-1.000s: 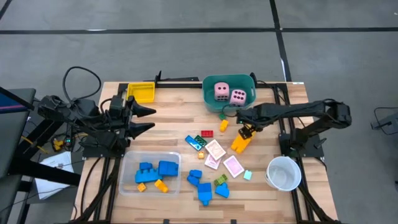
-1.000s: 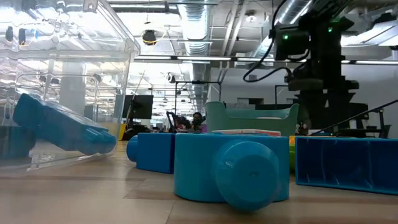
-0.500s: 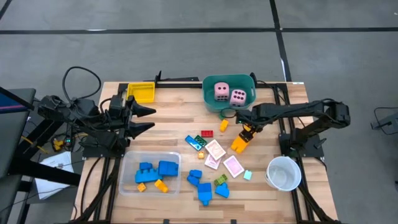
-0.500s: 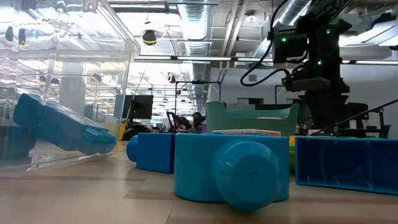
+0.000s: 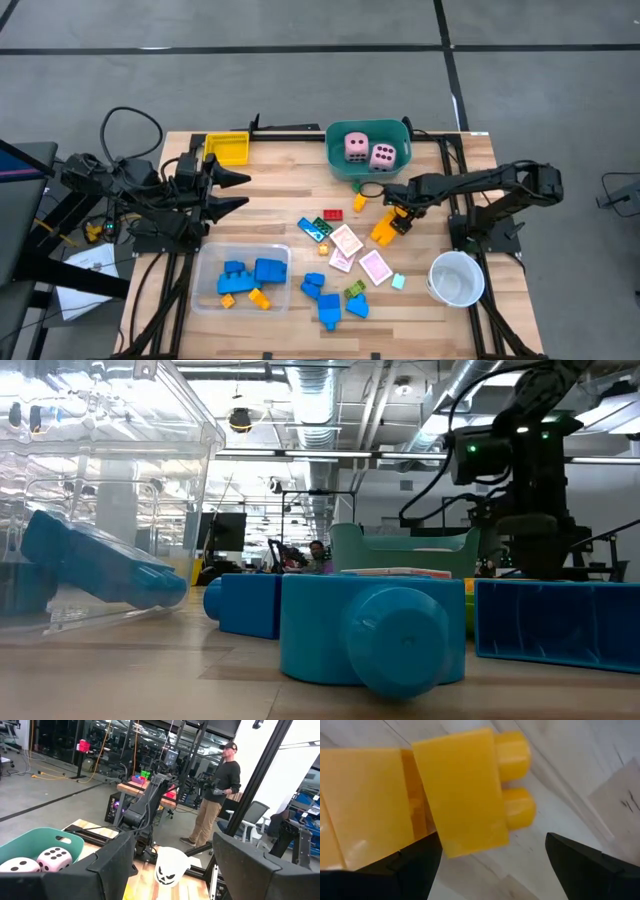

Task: Pick & Place Toys
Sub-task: Put the yellow game piece into the transparent bin

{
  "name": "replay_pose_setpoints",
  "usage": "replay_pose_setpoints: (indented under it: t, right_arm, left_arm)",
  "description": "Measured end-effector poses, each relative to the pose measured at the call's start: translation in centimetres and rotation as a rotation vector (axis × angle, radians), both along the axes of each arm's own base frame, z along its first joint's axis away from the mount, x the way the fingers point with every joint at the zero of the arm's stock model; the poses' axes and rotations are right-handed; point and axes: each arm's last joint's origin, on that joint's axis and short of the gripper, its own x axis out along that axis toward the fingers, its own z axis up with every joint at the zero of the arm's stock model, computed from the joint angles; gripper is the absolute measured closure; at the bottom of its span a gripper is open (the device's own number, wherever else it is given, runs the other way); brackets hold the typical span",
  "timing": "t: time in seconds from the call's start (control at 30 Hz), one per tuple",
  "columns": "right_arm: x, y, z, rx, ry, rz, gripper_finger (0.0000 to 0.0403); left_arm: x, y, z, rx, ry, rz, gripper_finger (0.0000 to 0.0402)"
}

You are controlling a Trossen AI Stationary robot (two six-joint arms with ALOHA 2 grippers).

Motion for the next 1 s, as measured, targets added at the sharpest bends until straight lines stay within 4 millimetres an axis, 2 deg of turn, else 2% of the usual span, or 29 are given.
replay_pose_setpoints:
  t: [0.8, 1.0]
  right_arm:
    - [0.6, -1.8, 0.0, -0.004, -0.096, 0.068, 0.006]
    - [0.5, -2.3, 0.0, 0.022, -0.108, 0.062, 0.0077]
  left_arm:
    - [0.0, 0.0, 0.3, -0.015, -0.027, 0.0, 0.0137]
    - [0.0, 0.0, 0.3, -0.014, -0.027, -0.001, 0.0137]
